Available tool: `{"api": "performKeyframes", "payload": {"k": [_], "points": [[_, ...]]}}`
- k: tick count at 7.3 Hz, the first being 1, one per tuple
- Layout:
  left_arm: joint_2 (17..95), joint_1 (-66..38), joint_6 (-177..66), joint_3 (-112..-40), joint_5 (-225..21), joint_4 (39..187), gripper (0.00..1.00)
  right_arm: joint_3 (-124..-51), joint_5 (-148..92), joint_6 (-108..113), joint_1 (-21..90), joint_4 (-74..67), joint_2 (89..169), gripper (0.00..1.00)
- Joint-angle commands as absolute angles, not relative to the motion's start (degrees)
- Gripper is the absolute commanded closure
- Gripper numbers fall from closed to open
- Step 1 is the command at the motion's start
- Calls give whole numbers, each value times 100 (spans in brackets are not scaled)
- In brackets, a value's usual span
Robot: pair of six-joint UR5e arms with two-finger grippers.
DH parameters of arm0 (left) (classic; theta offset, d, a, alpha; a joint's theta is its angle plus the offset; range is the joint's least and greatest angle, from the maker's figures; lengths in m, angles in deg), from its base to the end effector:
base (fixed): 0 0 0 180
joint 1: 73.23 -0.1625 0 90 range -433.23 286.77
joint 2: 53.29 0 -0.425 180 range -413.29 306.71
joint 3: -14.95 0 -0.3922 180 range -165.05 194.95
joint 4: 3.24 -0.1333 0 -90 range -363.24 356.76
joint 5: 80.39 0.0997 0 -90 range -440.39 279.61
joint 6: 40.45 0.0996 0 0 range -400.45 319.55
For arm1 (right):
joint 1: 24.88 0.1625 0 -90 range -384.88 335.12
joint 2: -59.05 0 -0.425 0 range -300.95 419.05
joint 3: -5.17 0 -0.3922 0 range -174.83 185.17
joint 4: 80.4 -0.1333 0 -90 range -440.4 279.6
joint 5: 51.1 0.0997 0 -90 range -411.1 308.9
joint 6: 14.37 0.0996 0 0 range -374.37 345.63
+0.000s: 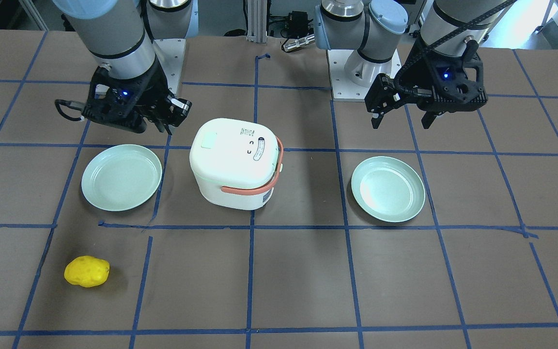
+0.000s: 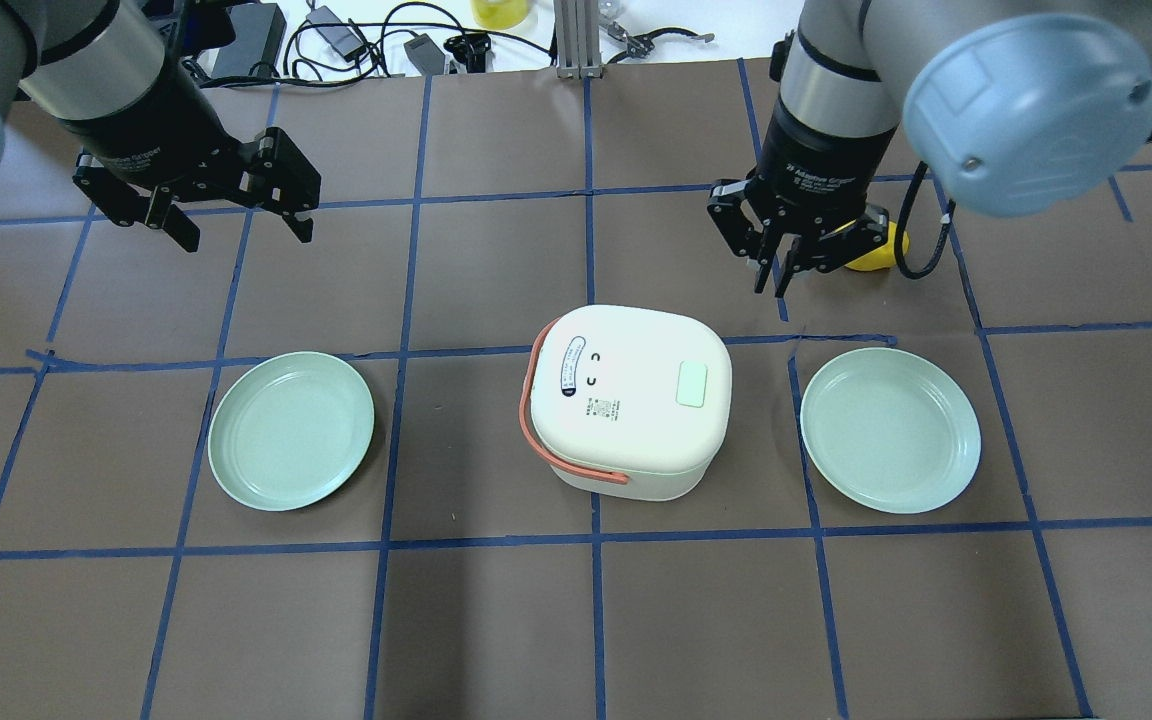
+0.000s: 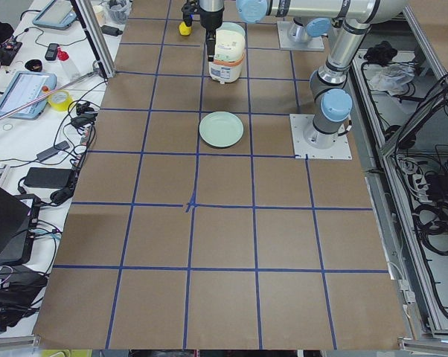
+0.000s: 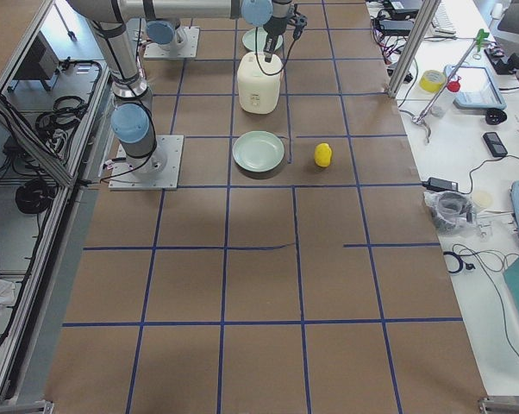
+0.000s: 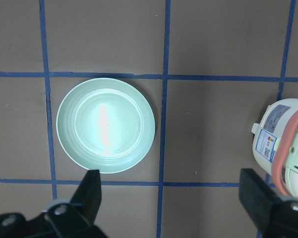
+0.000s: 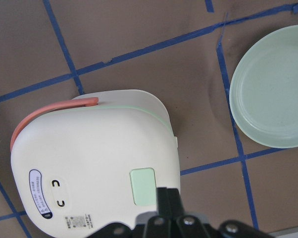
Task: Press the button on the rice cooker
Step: 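Move the right gripper over the rice cooker's pale green lid button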
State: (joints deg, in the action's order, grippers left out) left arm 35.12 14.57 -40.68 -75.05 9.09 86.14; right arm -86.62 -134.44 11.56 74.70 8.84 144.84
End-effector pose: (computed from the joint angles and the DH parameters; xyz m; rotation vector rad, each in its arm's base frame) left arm -0.1155 -0.4885 0.5025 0.0661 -3.1319 0.0607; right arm 0.2275 -0.4774 0.4354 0.4453 3.0261 0.2263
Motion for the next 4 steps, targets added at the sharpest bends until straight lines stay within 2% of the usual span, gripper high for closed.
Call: {"api": "performKeyframes", "payload": {"k": [1,4], "points": [[3512,1457,-4062,-7505,909,8614,0,-8912,-13302,1218,7549,1108,14448,100],[3512,1457,-4062,-7505,909,8614,0,-9351,-13021,1209,7664,1495,14413,100]]}}
